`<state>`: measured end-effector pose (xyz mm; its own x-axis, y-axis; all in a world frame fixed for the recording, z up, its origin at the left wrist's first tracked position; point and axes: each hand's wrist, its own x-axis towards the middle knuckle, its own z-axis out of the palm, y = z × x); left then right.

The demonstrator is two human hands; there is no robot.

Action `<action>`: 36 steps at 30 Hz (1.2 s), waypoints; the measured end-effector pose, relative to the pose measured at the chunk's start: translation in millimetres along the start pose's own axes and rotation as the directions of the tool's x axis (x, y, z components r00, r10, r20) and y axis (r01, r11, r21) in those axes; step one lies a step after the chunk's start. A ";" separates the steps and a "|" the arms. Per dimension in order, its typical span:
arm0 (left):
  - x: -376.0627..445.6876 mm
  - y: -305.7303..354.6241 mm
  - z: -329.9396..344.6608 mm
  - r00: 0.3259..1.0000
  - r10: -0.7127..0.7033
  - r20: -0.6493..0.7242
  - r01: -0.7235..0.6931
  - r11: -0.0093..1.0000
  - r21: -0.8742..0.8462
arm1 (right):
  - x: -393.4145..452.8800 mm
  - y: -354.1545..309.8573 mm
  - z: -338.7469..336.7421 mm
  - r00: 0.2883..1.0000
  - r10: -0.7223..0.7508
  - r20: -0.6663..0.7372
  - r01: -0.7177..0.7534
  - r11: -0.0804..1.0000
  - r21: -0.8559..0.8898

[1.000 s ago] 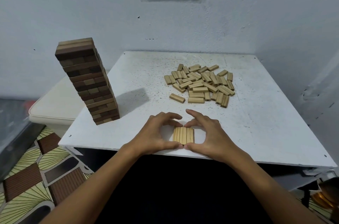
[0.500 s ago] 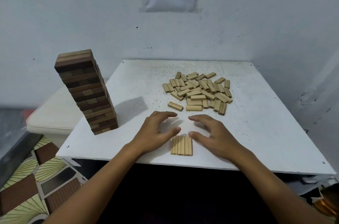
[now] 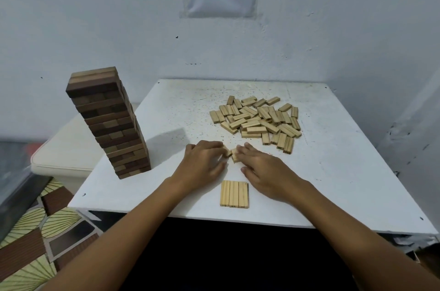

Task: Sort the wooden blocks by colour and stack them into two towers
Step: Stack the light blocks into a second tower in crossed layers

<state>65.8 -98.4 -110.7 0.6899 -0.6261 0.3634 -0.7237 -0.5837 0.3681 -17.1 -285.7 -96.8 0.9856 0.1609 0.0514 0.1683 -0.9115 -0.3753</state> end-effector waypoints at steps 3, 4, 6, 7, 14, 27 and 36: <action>-3.1 -14.5 -6.4 0.999 0.013 0.031 -0.009 0.991 -0.134 | 1.1 8.7 -4.2 0.998 -0.054 -0.032 0.059 0.984 0.166; -2.4 -16.0 -8.7 0.999 0.008 0.052 0.002 0.984 -0.176 | 2.1 11.3 -4.7 0.996 -0.063 -0.066 0.074 0.981 0.177; 0.1 -14.0 -12.6 0.995 -0.015 0.096 0.037 0.971 -0.237 | 4.4 13.3 -4.5 0.982 -0.029 -0.185 0.060 0.985 0.162; 1.9 -12.2 -13.6 0.994 -0.026 0.106 0.053 0.965 -0.256 | 5.0 11.8 -4.4 0.968 0.011 -0.250 0.028 0.988 0.153; 21.9 -8.0 -14.3 0.986 -0.069 0.154 0.113 0.948 -0.299 | 15.3 4.5 1.7 0.940 0.216 -0.264 -0.200 0.976 0.084; 27.0 -8.9 -8.8 0.973 -0.077 0.216 0.147 0.932 -0.330 | 24.4 17.7 -11.5 0.982 0.148 -0.114 -0.090 0.909 0.408; 35.2 -6.1 -7.5 0.954 -0.072 0.292 0.179 0.915 -0.361 | 23.5 23.5 -14.5 0.981 0.181 -0.066 -0.131 0.877 0.461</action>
<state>94.7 -113.0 -93.7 0.7045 -0.7062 0.0701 -0.5318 -0.4600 0.7111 10.2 -308.8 -91.0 0.9985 -0.0324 0.0438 0.0125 -0.6462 -0.7631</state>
